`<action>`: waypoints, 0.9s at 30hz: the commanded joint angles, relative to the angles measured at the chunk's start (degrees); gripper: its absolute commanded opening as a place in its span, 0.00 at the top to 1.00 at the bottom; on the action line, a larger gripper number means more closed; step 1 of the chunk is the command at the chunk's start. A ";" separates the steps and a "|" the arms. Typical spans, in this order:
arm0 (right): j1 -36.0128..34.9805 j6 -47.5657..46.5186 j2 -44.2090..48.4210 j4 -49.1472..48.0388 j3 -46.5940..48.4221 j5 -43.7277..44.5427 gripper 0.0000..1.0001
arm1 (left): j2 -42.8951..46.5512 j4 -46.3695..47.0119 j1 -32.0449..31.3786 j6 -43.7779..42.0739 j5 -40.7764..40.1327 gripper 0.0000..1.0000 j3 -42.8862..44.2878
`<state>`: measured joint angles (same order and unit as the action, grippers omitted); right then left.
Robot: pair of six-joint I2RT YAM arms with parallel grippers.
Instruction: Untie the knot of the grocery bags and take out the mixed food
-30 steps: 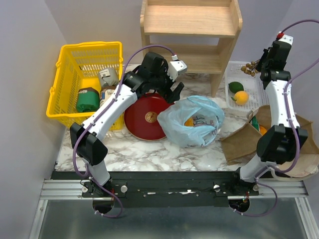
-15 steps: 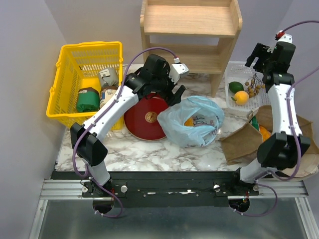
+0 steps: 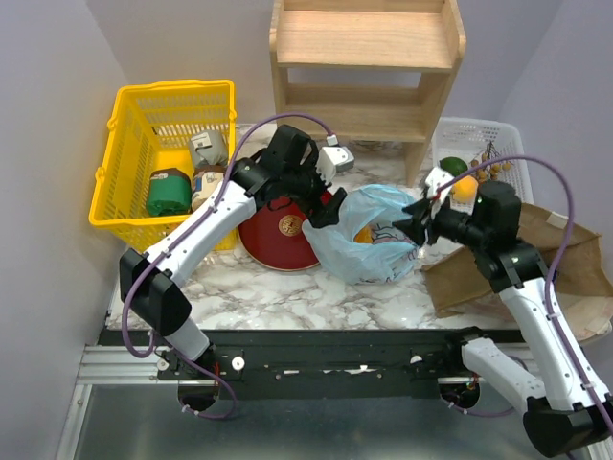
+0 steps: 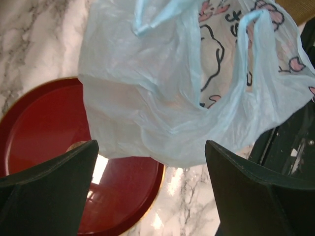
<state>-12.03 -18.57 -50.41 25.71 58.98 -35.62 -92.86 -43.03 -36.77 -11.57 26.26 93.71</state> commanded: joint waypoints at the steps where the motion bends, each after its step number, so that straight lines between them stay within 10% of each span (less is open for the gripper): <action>1: -5.53 -12.97 1.89 7.33 -10.26 -0.44 0.52 | 3.12 -0.39 -1.10 0.76 3.10 0.01 -4.49; 17: -24.44 -21.69 0.58 6.29 -22.32 5.81 0.50 | -3.03 3.91 -3.39 2.26 -7.89 0.09 -13.46; 21: -23.92 -16.86 1.28 2.06 -22.07 11.26 0.50 | -1.10 3.30 -3.39 -0.28 -6.58 0.38 -17.15; 22: -23.22 -15.55 1.11 1.28 -21.28 13.36 0.50 | -0.57 3.39 -3.39 -0.55 -6.83 0.67 -17.77; 24: -22.51 -13.35 0.41 -0.39 -20.32 16.44 0.50 | 0.83 3.91 -3.39 -0.29 -7.54 0.96 -20.23; 27: -21.28 -13.60 -0.91 -0.93 -17.42 15.76 0.51 | 1.28 4.35 -3.39 -0.03 -8.59 1.00 -22.69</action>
<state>-34.52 -34.35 -50.35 28.23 37.39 -23.27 -94.85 -39.44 -40.14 -11.25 19.64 73.78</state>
